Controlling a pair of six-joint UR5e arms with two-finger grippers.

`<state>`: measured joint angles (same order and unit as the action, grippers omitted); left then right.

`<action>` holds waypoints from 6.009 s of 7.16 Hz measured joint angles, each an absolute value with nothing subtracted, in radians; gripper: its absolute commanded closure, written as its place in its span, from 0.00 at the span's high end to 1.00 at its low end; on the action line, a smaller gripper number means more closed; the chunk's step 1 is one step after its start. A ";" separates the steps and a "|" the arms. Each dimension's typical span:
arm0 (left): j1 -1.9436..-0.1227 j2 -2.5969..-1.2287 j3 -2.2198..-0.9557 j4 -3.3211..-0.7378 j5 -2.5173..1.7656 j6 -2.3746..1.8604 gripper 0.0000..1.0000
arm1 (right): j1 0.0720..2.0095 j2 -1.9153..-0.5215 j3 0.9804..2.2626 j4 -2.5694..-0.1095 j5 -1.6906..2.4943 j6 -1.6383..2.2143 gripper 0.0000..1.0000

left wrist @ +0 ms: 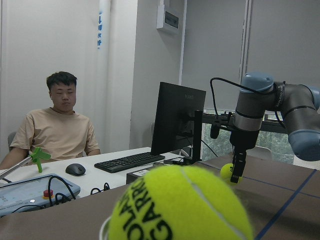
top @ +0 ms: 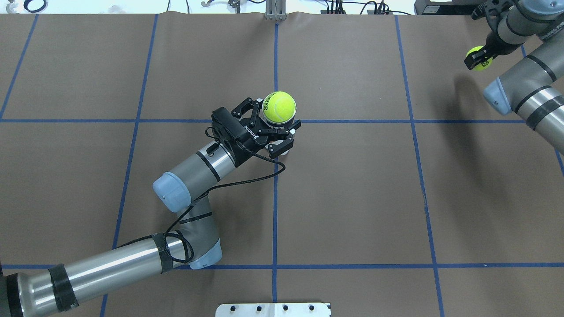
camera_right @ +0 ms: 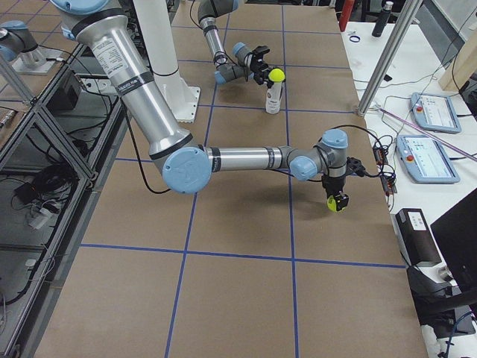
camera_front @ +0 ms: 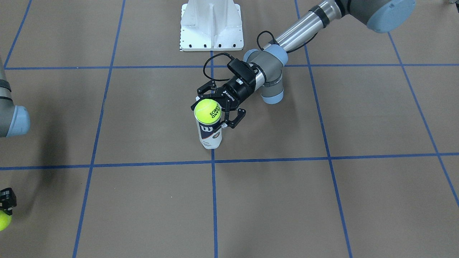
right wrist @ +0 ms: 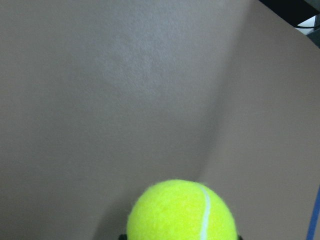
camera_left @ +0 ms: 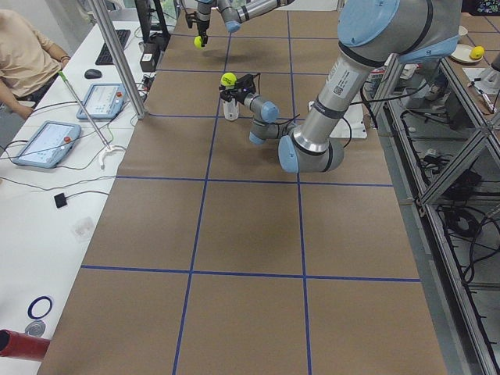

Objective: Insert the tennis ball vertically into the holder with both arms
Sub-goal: 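Move the right gripper to the second yellow ball and grasp it, then carry the second ball with the right gripper over the can, then push the second ball down into the can with the right gripper, then lower the can upright onto the table with the left gripper while the right arm withdraws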

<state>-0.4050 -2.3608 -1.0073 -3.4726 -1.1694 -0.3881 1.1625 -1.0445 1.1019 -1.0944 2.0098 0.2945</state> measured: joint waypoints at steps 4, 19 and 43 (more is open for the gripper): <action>-0.404 -2.362 -1.007 -3.471 -1.166 -0.388 0.98 | 1.115 -1.022 1.501 -1.277 2.186 0.809 0.00; -0.402 -2.361 -1.005 -3.473 -1.166 -0.388 0.98 | 0.645 -0.603 1.710 -1.898 1.860 1.261 0.00; -0.439 -2.344 -1.139 -3.479 -1.169 -0.394 0.98 | 0.995 -0.728 1.765 -1.939 2.100 0.731 1.00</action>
<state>-0.4388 -2.3437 -1.1394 -3.4792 -1.1693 -0.3942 0.9946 -0.7284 1.7653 -1.9392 2.1005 0.7305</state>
